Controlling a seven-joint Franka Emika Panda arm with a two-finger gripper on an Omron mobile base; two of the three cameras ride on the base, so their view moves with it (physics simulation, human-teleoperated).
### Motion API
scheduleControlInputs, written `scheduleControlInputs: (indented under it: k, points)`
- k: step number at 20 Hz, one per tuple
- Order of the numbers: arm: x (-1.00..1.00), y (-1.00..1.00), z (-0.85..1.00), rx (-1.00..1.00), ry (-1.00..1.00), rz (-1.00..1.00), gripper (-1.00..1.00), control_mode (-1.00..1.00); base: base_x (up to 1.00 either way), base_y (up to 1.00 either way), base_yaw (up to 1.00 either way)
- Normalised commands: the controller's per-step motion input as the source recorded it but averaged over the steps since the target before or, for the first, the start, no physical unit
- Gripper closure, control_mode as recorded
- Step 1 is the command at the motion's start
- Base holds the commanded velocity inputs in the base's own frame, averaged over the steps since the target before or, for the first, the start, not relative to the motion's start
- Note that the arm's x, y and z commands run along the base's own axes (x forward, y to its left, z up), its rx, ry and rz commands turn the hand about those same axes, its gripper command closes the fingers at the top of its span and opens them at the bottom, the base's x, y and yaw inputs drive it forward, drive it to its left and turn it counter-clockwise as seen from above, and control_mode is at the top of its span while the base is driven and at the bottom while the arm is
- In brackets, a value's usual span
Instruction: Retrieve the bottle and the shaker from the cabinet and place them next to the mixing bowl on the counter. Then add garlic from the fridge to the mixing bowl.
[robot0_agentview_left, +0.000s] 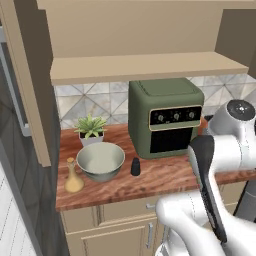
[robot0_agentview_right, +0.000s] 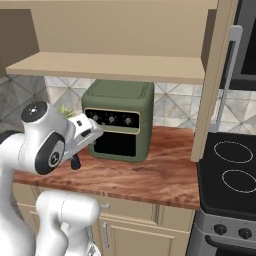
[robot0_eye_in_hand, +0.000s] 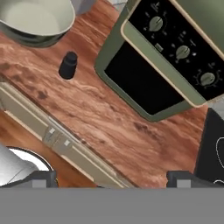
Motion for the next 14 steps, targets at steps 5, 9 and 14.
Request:
scheduleControlInputs:
  k: [5, 9, 14]
  points:
    - [0.0, 0.51, 0.0, -0.24, 0.07, 0.0, -1.0, -1.0, 0.0, 0.0, 0.0]
    - [0.0, 0.45, 0.0, -0.24, 0.06, 0.0, -1.0, -1.0, 0.0, 0.0, 0.0]
    - [0.0, 0.07, 0.0, -0.04, 0.0, 0.0, -1.0, 1.0, -0.03, 0.18, 0.0]
